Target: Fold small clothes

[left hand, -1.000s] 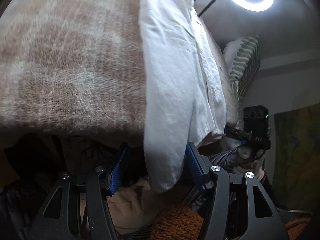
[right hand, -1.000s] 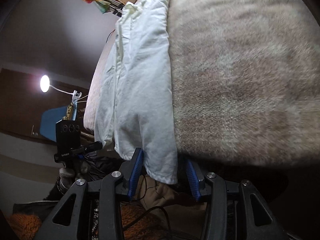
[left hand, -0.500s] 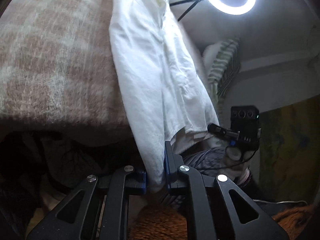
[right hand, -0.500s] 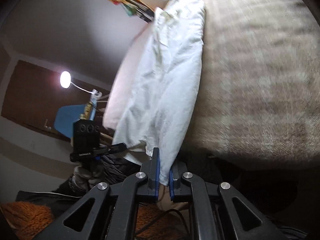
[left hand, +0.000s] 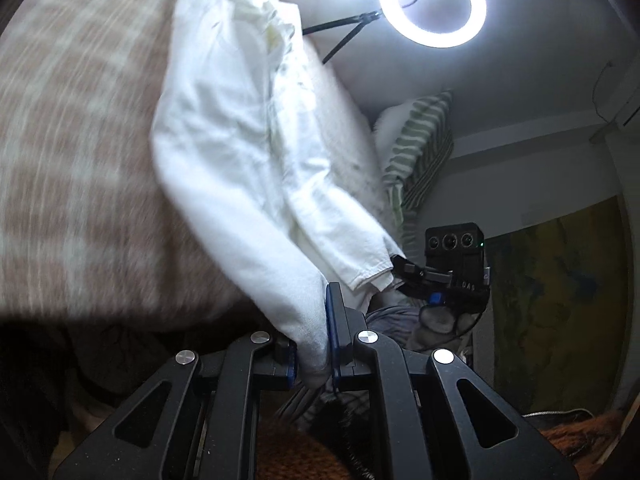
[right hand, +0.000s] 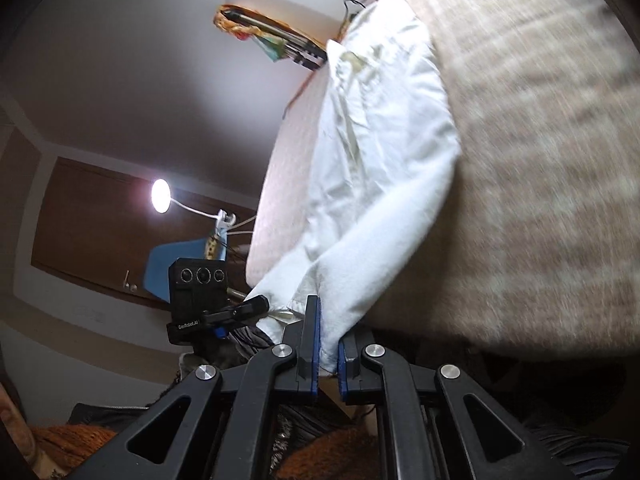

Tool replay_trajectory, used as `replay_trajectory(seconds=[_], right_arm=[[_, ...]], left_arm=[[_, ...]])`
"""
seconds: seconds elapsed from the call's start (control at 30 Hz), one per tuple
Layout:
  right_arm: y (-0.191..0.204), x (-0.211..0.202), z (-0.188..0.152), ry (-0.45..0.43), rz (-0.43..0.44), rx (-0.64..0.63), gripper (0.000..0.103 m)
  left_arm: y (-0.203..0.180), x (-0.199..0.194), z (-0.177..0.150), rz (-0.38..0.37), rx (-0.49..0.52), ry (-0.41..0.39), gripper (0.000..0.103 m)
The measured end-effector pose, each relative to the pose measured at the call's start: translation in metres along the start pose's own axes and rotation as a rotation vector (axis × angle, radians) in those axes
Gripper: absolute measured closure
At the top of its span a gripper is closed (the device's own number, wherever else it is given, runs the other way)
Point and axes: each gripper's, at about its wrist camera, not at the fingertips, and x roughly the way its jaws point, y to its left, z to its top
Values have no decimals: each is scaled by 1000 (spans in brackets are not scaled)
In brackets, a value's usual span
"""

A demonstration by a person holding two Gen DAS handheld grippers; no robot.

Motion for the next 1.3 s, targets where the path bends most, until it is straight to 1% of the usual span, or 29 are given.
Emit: replay_trajectory(seconds=[0.17, 0.33, 0.43, 0.5, 0.6, 0.67, 0.77, 0.93, 1.03, 1.13, 1.2, 1.23, 1.27, 1.3], right_arm=[[8, -2, 26, -40, 27, 2, 99], [14, -4, 60, -70, 23, 0, 99], [7, -2, 83, -87, 12, 34, 98], [2, 3, 98, -91, 9, 62, 98], [-8, 12, 122, -87, -20, 95, 99], [-15, 21, 136, -81, -40, 116, 98], [-25, 34, 154, -72, -71, 147, 98], [-44, 53, 173, -51, -128, 188, 98], [-58, 60, 180, -35, -130, 234, 97], [-66, 61, 184, -26, -111, 272, 88], [-67, 52, 187, -62, -97, 275, 69], [-66, 46, 187, -81, -105, 267, 69], [-64, 40, 188, -98, -112, 252, 69], [-59, 34, 187, -111, -121, 231, 69]], left_arm=[[-14, -10, 31, -1, 40, -41, 94], [-18, -23, 61, 20, 76, -90, 94], [-15, -19, 81, 37, 63, -119, 94], [-10, -16, 94, 57, 58, -137, 94], [-4, -11, 112, 120, 75, -159, 94], [5, -8, 122, 136, 59, -161, 95], [17, 1, 135, 181, 51, -163, 95], [35, 9, 150, 218, 17, -157, 95], [38, 14, 158, 243, 21, -158, 95], [41, 16, 165, 259, 16, -164, 95], [40, 15, 168, 263, 12, -173, 94], [38, 14, 170, 263, 12, -174, 89], [35, 12, 171, 257, 17, -182, 79], [32, 10, 172, 257, 29, -195, 75]])
